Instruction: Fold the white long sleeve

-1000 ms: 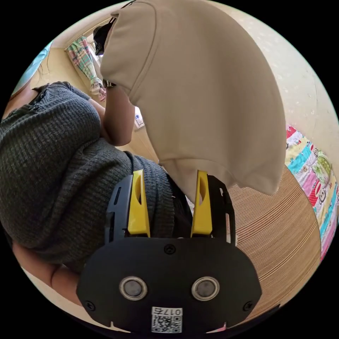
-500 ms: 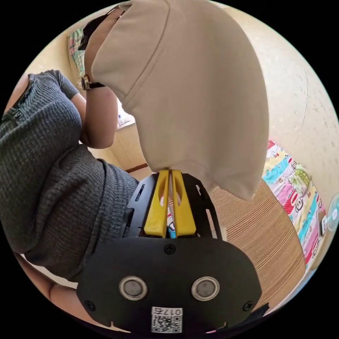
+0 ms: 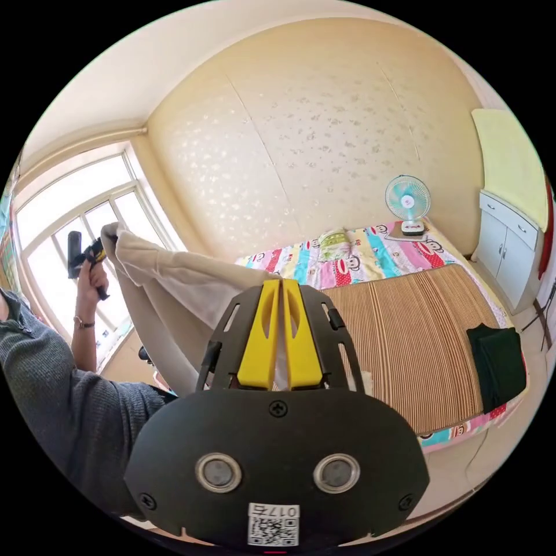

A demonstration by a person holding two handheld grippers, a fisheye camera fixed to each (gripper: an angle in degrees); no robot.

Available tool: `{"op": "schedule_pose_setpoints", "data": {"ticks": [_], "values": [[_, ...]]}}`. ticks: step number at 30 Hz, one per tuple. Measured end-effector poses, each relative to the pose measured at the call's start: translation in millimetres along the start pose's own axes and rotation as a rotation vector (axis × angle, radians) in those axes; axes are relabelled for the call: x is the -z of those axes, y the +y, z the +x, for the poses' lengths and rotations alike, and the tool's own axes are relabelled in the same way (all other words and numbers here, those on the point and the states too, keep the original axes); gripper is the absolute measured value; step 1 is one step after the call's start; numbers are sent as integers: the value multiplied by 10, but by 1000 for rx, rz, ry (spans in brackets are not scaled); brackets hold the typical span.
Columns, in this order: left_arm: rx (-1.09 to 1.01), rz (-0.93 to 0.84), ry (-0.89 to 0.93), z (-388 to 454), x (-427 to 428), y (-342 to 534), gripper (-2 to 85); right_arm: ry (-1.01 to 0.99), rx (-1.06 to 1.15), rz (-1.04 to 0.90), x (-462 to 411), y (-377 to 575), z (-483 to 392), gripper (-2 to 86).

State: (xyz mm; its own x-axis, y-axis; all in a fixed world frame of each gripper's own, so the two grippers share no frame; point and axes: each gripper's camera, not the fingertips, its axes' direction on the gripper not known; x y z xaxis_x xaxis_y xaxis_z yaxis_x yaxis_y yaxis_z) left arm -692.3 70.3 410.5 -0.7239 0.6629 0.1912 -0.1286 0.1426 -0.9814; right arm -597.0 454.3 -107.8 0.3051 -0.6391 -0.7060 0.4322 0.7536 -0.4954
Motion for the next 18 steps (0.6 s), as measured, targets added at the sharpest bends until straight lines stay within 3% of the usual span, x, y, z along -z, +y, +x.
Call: {"op": "schedule_pose_setpoints", "data": {"ticks": [4,7,9,11,13,15,18], "values": [[127,-239,162,-665,-426,579,39,-25,-44,110,553,-170,82,6],[32,-327,291,-662,-452,906,38,-176,-100,238,1057,-162,187,6],[-41,-317,392,-603,-337,931,37,-319,-135,341,1397,-147,250,6],[-106,-296,485,-567,-182,821,35,-600,-175,566,1844,-199,325,6],[-192,-219,557,-547,61,520,33,-705,-124,694,2097,-415,255,6],[-201,-171,544,-621,134,248,33,-659,-62,683,2282,-855,118,6],[-111,-179,411,-988,-106,-161,34,-305,-45,511,2311,-1748,-72,5]]}}
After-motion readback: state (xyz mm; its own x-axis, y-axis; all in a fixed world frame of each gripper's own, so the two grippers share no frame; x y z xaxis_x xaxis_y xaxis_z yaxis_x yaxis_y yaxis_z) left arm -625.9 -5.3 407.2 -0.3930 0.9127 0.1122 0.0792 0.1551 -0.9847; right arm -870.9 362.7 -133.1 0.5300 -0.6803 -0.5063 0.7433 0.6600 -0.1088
